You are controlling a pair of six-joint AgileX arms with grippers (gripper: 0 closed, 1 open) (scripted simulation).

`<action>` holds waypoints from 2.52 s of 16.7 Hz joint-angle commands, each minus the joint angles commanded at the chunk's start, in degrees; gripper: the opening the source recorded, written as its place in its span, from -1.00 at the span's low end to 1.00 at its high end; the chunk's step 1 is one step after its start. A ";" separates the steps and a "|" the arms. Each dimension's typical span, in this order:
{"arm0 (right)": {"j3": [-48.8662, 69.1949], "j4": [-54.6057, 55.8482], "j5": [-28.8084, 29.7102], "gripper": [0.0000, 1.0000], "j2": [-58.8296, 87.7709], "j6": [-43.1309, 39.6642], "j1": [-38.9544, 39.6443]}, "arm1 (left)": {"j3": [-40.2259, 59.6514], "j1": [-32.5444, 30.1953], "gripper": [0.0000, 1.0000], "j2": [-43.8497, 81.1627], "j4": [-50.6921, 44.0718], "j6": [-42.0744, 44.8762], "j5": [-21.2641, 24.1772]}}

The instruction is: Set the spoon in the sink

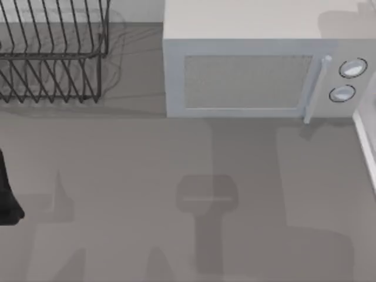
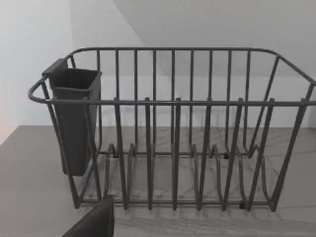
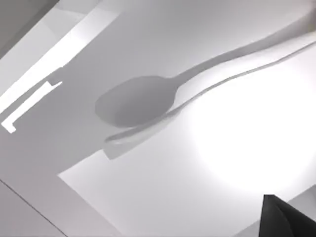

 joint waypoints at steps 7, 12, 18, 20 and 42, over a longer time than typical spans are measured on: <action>1.08 -0.30 -0.03 -1.00 0.71 0.08 0.05 | 0.00 0.00 1.00 0.00 0.00 0.00 0.00; 10.79 -4.12 0.09 -1.00 7.95 -0.57 0.47 | 0.00 0.00 1.00 0.00 0.00 0.00 0.00; 27.40 -9.17 0.27 -1.00 18.15 0.11 0.08 | 0.00 0.00 1.00 0.00 0.00 0.00 0.00; 28.76 -9.51 0.28 -1.00 18.99 0.22 0.05 | 0.00 0.00 1.00 0.00 0.00 0.00 0.00; 28.76 -9.51 0.28 1.00 18.99 0.22 0.05 | 0.00 0.00 1.00 0.00 0.00 0.00 0.00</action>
